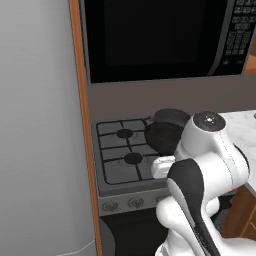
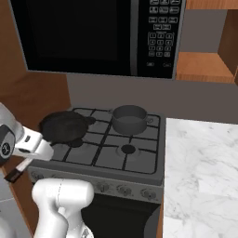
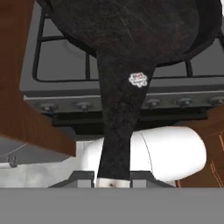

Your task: Move the pot and pan from the stove into the sink.

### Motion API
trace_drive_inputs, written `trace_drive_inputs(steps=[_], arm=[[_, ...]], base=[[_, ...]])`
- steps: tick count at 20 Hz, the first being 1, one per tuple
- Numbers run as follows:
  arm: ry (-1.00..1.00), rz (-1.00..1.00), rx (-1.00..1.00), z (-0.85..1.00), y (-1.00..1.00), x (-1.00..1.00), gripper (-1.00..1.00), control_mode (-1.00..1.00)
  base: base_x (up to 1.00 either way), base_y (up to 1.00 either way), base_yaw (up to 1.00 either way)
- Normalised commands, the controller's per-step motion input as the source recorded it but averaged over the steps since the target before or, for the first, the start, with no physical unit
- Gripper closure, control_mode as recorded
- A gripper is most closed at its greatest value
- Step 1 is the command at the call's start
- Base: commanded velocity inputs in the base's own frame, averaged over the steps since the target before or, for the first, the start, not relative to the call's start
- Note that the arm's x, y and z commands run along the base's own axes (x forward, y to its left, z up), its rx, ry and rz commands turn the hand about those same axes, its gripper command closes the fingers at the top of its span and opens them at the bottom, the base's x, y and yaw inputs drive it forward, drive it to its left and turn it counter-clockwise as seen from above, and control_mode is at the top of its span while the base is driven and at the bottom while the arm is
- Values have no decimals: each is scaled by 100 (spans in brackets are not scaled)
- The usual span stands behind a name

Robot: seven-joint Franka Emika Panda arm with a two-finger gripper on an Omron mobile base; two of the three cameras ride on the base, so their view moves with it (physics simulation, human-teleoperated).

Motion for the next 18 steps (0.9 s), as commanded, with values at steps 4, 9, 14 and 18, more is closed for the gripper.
trace_drive_inputs(steps=[4,9,14,18], arm=[[-27,8,-3,0,-26,-48,100,-100],[0,0,0,0,0,0,100,-100],[0,0,0,-3,0,-12,100,100],[0,0,0,0,0,0,100,100]], base=[[0,0,0],[0,0,0],[-17,-1,0],[-99,-11,0]])
